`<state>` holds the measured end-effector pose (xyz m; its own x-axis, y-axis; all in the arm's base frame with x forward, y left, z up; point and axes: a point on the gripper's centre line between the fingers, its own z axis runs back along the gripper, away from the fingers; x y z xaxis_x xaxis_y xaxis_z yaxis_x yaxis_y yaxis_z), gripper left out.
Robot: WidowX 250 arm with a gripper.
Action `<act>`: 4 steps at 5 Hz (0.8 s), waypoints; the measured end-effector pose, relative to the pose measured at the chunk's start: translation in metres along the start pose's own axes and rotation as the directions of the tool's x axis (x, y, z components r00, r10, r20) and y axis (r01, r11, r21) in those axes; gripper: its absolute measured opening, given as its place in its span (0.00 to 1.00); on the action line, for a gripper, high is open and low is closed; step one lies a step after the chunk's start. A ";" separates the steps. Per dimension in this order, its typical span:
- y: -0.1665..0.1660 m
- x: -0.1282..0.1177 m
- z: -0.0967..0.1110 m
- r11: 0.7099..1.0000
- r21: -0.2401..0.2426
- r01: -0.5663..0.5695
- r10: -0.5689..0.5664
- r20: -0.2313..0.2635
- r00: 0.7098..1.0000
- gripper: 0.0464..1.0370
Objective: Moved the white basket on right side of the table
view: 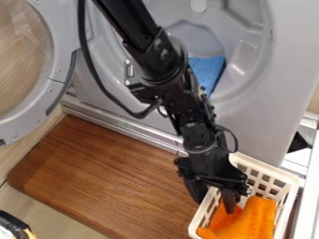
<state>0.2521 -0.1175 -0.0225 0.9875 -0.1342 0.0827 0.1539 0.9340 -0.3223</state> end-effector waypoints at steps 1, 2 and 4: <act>-0.001 0.001 0.026 0.996 0.077 0.047 -0.048 0.006 0.999 0.97; 0.001 0.000 0.059 0.978 0.178 0.108 -0.114 0.022 0.993 0.97; -0.001 -0.004 0.085 0.958 0.191 0.216 -0.232 0.068 0.970 0.96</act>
<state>0.2448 -0.0899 0.0573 0.9201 -0.3244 0.2194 0.3538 0.9288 -0.1104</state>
